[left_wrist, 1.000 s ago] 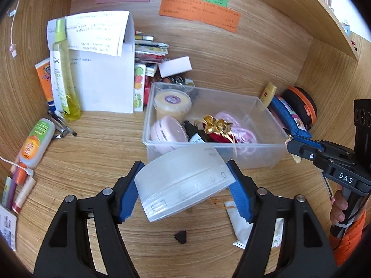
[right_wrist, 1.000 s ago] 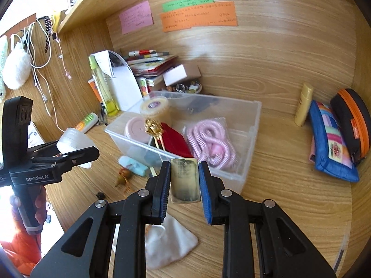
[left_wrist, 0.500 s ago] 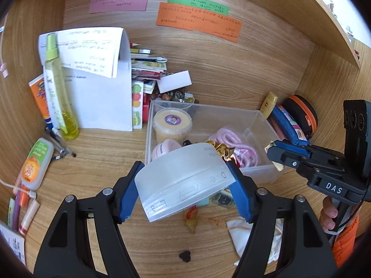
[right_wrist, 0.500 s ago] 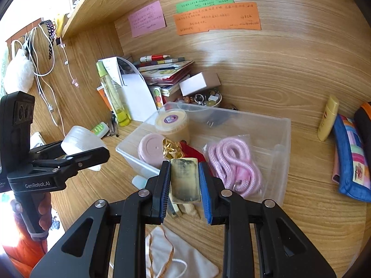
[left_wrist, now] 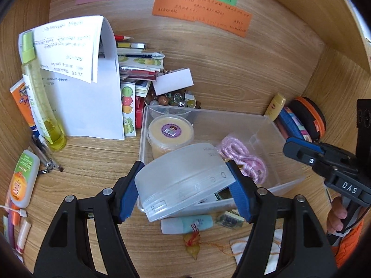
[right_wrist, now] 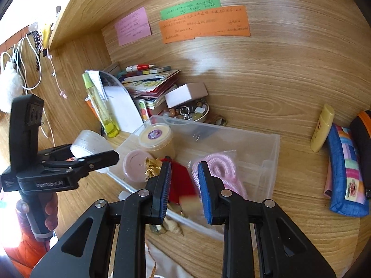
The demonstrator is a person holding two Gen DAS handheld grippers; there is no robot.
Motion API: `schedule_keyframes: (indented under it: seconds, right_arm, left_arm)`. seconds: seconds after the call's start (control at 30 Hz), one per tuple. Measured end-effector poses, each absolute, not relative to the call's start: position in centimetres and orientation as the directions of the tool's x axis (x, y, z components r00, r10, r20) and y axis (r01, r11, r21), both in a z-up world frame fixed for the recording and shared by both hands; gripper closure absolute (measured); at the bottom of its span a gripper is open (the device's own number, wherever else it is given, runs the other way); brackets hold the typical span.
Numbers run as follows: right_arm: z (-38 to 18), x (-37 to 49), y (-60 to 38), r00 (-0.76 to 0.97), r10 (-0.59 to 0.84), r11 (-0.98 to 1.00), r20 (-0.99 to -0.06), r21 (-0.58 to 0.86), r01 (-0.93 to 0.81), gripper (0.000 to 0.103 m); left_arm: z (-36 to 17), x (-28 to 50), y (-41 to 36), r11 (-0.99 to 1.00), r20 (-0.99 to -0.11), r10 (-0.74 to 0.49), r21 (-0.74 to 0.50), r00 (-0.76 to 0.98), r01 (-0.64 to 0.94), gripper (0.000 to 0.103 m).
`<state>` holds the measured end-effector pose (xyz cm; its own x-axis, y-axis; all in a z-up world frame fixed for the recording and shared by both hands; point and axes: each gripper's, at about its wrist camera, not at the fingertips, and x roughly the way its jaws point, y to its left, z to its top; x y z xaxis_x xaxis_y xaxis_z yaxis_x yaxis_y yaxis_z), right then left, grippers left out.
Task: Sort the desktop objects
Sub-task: 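Carry the white container and gold tag into the clear box and open both tools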
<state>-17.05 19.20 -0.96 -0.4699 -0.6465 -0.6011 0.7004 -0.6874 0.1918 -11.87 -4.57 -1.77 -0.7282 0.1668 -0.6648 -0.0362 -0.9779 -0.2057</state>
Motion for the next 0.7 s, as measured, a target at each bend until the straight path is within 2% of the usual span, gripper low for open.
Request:
schedule_keyframes:
  seconds: [0.43, 0.7]
  right_arm:
    - [-3.4, -19.3, 18.7, -0.456, -0.624, -0.704, -0.634, 0.204, 0.68, 0.081]
    - [-3.8, -19.4, 18.7, -0.451, -0.621, -0.705, -0.641, 0.205, 0.679, 0.081]
  left_arm:
    - [-3.7, -14.4, -3.1, -0.983, -0.713, 0.167, -0.17, -0.681, -0.063, 0.033]
    - [-3.8, -14.8, -2.2, -0.99, -0.712, 0.133, -0.125, -0.689, -0.062, 0.033]
